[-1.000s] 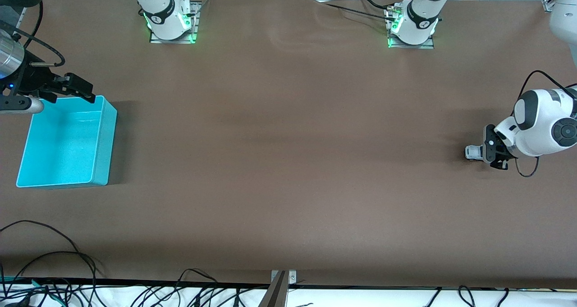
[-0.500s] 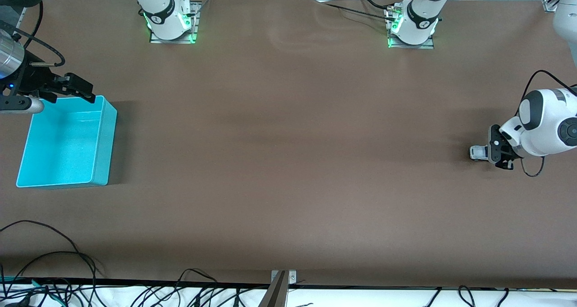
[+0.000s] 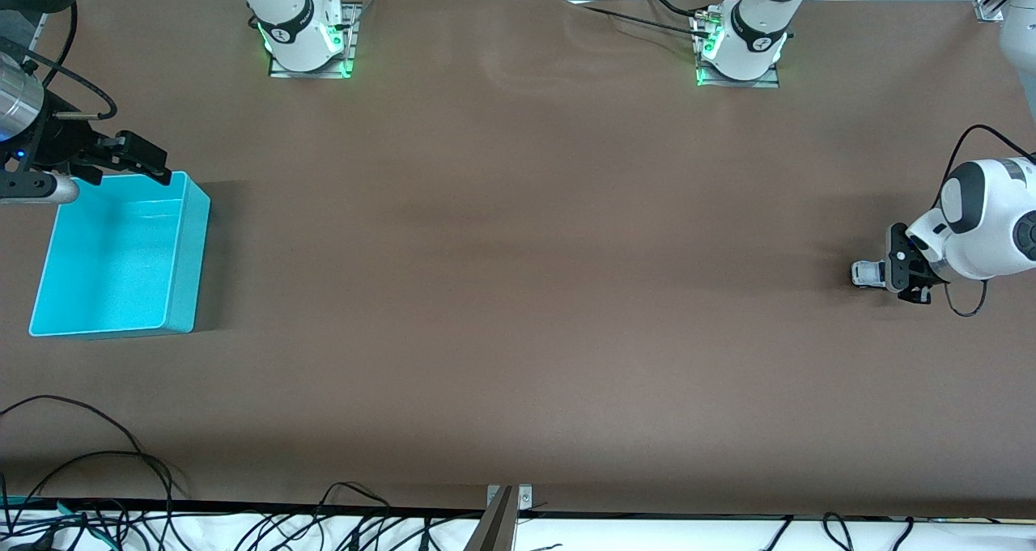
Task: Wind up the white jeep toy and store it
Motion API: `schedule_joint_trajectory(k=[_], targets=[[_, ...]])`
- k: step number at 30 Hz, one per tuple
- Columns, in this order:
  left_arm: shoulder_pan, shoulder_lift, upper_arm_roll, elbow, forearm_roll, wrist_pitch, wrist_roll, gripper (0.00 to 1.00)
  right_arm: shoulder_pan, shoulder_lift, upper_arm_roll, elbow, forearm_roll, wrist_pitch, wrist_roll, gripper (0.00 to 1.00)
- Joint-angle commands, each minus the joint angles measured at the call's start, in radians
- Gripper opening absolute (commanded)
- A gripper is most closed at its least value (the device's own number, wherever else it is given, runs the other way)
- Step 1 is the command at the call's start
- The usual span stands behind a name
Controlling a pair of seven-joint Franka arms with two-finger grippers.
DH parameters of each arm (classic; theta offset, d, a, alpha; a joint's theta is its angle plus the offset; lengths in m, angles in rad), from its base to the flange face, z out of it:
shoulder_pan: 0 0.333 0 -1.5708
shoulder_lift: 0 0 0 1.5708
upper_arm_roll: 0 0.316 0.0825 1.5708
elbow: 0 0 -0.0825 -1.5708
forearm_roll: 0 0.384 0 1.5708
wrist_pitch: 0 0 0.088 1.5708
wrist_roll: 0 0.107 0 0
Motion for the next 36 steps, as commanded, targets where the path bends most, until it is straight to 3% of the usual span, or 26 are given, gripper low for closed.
schedule_joint_trajectory(k=[1, 16, 28, 36], targets=[[0.012, 0.027, 0.008, 0.032, 0.029, -0.016, 0.025, 1.0, -0.002, 0.009, 0.002, 0.029, 0.013, -0.025, -0.001, 1.0], [0.011, -0.034, 0.001, 0.11, -0.046, -0.18, -0.018, 1.0, -0.002, 0.009, 0.002, 0.029, 0.013, -0.025, -0.001, 1.0], [-0.061, -0.04, -0.045, 0.339, -0.098, -0.476, -0.18, 1.0, -0.002, 0.009, 0.002, 0.029, 0.013, -0.025, -0.001, 1.0], [-0.097, -0.072, -0.092, 0.385, -0.169, -0.59, -0.375, 1.0, -0.002, 0.009, 0.002, 0.029, 0.013, -0.025, -0.001, 1.0]])
